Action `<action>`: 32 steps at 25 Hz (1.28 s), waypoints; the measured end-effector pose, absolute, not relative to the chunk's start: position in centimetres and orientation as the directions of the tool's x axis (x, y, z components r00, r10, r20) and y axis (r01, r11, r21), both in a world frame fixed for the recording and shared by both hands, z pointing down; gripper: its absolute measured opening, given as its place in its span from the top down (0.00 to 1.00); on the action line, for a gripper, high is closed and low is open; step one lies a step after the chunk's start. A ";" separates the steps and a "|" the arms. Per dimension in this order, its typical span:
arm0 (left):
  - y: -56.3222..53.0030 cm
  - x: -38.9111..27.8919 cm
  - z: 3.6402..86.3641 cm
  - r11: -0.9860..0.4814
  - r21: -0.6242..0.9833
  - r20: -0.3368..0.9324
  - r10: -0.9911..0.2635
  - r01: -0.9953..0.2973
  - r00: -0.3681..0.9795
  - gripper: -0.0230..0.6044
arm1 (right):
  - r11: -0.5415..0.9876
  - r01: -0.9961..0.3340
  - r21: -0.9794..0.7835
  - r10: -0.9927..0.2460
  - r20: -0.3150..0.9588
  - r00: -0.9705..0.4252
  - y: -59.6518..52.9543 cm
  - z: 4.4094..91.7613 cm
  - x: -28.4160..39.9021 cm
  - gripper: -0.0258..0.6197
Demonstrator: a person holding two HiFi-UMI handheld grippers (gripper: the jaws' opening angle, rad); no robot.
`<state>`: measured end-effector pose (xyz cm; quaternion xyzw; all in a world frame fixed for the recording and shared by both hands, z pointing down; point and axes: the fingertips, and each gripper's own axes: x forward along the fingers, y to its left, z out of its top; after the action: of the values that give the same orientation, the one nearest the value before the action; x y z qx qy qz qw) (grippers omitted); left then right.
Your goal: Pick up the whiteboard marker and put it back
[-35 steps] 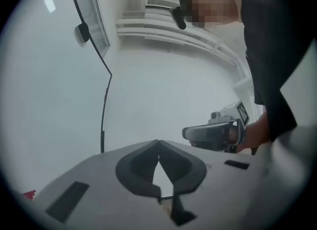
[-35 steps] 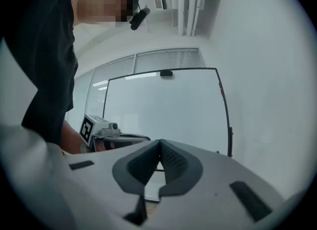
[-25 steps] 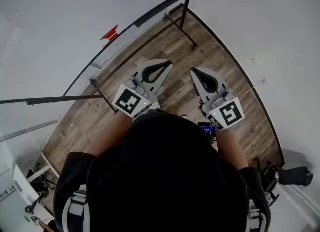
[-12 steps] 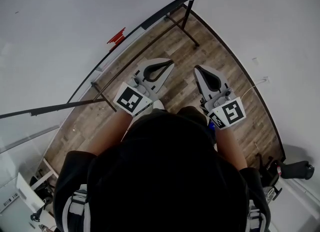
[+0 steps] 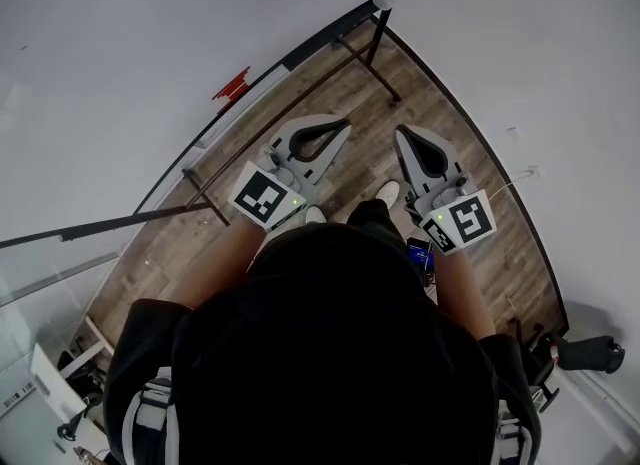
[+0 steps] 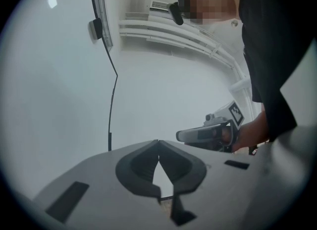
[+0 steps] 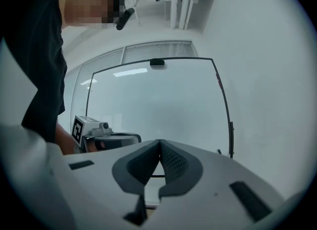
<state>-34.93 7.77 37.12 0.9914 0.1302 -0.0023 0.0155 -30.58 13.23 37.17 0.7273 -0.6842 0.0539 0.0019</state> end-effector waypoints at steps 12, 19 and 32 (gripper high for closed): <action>8.5 -25.9 36.4 -0.981 0.017 0.009 0.195 0.195 0.981 0.96 | -0.019 -0.999 -0.047 -0.998 0.067 0.016 14.4 36.1 -20.0 0.96; 9.6 -20.9 36.2 -0.988 0.014 0.037 0.155 0.154 0.987 0.96 | 0.002 -0.999 -0.049 -0.998 0.070 -0.005 15.7 36.6 -14.6 0.96; 13.8 -13.2 35.8 -0.995 -0.018 0.028 0.095 0.095 0.995 0.96 | 0.062 -0.995 -0.076 -0.996 0.066 -0.067 20.4 37.1 -6.9 0.96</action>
<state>-13.18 13.82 35.79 0.9987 0.0475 0.0136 -0.0099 -6.91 20.36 37.06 0.6830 -0.7287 0.0504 -0.0019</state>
